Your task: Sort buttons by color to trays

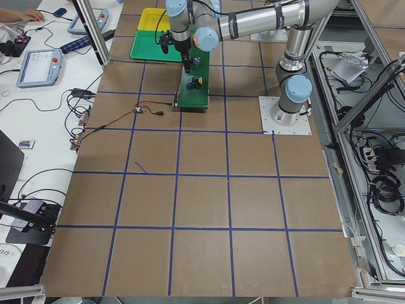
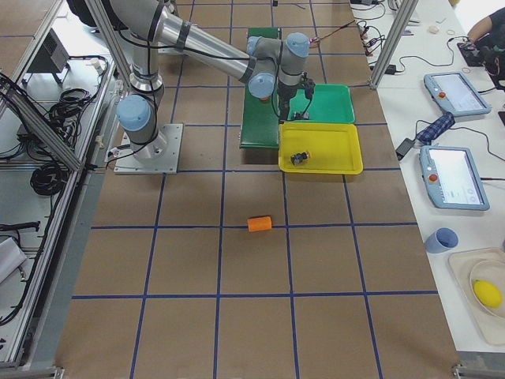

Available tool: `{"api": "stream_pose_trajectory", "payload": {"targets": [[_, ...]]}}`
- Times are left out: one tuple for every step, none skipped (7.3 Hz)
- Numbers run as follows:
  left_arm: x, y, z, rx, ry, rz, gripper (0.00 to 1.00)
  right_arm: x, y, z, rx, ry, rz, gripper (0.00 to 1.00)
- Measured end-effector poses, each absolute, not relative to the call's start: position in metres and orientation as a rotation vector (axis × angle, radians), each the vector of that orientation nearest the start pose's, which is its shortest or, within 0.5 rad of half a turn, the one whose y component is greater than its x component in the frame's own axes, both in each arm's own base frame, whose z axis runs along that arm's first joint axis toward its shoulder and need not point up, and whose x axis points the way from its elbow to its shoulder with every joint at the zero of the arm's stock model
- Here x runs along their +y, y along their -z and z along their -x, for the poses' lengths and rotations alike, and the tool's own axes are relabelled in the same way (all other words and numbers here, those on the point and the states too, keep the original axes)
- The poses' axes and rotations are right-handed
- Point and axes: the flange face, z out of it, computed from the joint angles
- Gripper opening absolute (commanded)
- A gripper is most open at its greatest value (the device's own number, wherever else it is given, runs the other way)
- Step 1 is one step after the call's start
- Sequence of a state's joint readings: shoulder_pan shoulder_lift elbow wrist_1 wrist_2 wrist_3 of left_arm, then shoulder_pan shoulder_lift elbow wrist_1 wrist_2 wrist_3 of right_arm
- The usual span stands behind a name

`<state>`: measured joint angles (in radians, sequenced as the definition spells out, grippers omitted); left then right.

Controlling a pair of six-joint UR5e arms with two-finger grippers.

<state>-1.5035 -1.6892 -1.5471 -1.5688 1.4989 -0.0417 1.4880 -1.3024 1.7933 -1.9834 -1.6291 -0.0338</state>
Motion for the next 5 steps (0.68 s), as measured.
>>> {"api": "stream_pose_trajectory", "payload": {"targets": [[-0.528, -0.465, 0.107, 3.209, -0.144, 0.142, 1.0, -0.559, -0.28, -0.082, 3.192, -0.13, -0.075, 1.0], [-0.516, -0.48, 0.109, 3.204, -0.148, 0.127, 1.0, -0.559, -0.28, -0.082, 3.192, -0.131, -0.075, 1.0], [-0.512, -0.479, 0.108, 3.186, -0.171, 0.119, 1.0, -0.559, -0.28, -0.081, 3.192, -0.131, -0.075, 1.0], [-0.511, -0.477, 0.106, 3.165, -0.182, 0.113, 1.0, -0.559, -0.28, -0.082, 3.192, -0.132, -0.075, 1.0], [-0.511, -0.479, 0.105, 3.154, -0.166, 0.103, 1.0, -0.559, -0.28, -0.082, 3.192, -0.131, -0.075, 1.0]]}}
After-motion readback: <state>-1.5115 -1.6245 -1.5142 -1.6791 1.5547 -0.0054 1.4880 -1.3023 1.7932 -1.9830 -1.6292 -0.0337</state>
